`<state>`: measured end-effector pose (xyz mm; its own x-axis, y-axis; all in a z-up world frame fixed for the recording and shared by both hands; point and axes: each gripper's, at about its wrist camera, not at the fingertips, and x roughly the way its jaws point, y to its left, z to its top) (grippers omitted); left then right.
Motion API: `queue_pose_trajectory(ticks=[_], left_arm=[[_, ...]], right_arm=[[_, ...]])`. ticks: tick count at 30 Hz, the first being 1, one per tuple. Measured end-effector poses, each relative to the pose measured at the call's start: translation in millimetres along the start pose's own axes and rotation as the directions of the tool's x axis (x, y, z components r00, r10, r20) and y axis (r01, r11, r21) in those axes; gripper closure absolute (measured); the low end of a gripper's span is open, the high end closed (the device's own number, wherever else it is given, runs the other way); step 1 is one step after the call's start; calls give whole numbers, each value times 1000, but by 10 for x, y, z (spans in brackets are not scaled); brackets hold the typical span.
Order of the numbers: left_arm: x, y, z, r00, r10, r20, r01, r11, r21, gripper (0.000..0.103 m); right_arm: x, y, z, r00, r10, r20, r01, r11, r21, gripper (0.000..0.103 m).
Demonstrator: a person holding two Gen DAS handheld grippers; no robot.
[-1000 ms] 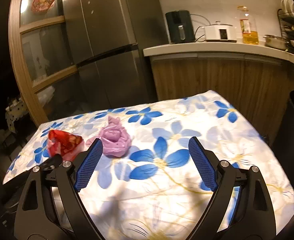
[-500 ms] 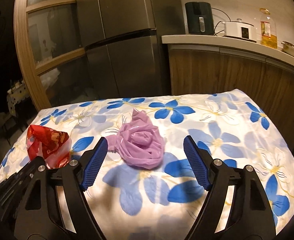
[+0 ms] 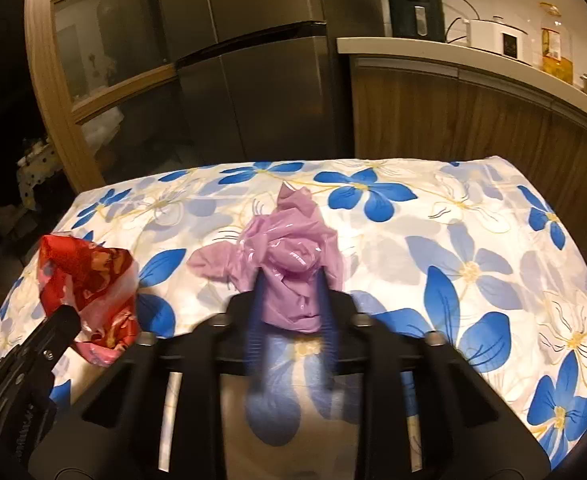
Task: Collect trash
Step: 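Grasp the red plastic bag with the left tool while the right tool grasps the pink bag, then carry the red and pink bags over the black bin with both tools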
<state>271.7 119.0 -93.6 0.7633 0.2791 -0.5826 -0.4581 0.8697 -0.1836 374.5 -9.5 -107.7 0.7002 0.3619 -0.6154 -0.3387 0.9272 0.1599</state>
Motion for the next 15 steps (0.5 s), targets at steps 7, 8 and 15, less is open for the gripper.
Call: queue_pose_trajectory(ticks=[7,8,15], left_arm=[[0,-1,5,1000,1,1,-1,1000,-2,97],[-3,4,7,1000,2,2,-2,1000,-3,97],[-131,-151,14,999,-34,7,34,999,29,97]], right_arm=[[-224,-32,-15,998,46,44,-46,999,-9,102],[-274,-44,-16,997,48,54,-48,999,-10,102],[-777,-241,-57,990,47,130,-47,999,-2,102]])
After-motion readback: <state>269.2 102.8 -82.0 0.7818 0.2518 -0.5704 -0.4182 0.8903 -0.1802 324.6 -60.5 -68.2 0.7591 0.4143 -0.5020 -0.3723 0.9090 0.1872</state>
